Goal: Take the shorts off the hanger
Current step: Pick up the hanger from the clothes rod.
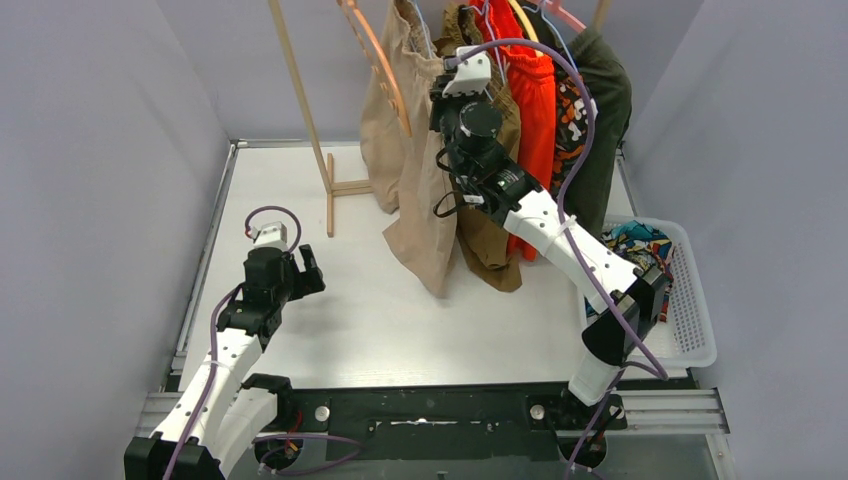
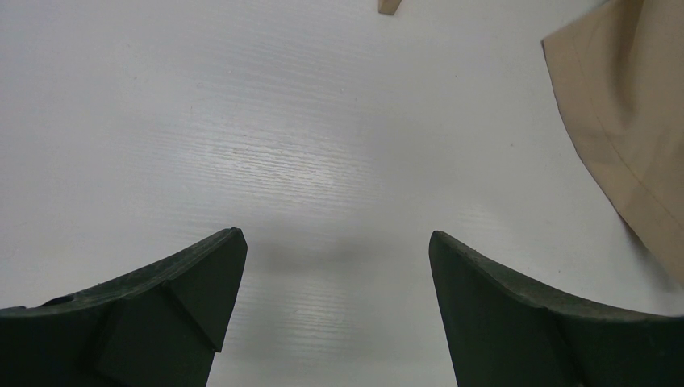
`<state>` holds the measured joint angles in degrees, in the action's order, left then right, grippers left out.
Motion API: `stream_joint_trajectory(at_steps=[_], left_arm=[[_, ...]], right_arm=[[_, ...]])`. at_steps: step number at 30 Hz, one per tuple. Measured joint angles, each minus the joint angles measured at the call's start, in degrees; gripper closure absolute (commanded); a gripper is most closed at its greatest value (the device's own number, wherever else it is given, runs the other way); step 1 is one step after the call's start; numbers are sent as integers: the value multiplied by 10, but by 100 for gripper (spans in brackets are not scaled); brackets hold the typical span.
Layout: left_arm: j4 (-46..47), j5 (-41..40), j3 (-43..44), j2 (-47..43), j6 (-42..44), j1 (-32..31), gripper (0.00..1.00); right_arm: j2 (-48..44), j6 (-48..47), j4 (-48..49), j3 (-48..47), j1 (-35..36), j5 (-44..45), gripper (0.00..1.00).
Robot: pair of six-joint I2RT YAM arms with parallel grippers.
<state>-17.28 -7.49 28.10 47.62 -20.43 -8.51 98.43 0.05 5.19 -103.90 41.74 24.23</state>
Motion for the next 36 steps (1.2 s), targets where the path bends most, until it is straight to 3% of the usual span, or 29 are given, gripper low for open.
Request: stream_joint_trajectory(at_steps=[16,28,36], left_arm=[[0,-1,0,3,0,0,15],[0,-2,0,6,-1,1,15],[0,-2,0,14,-1,5,15]], right_arm=[[-66,0,93,63,15,31,100],[-102,5,94,120,23,35,100],[-139,1,56,104,22,-8,100]])
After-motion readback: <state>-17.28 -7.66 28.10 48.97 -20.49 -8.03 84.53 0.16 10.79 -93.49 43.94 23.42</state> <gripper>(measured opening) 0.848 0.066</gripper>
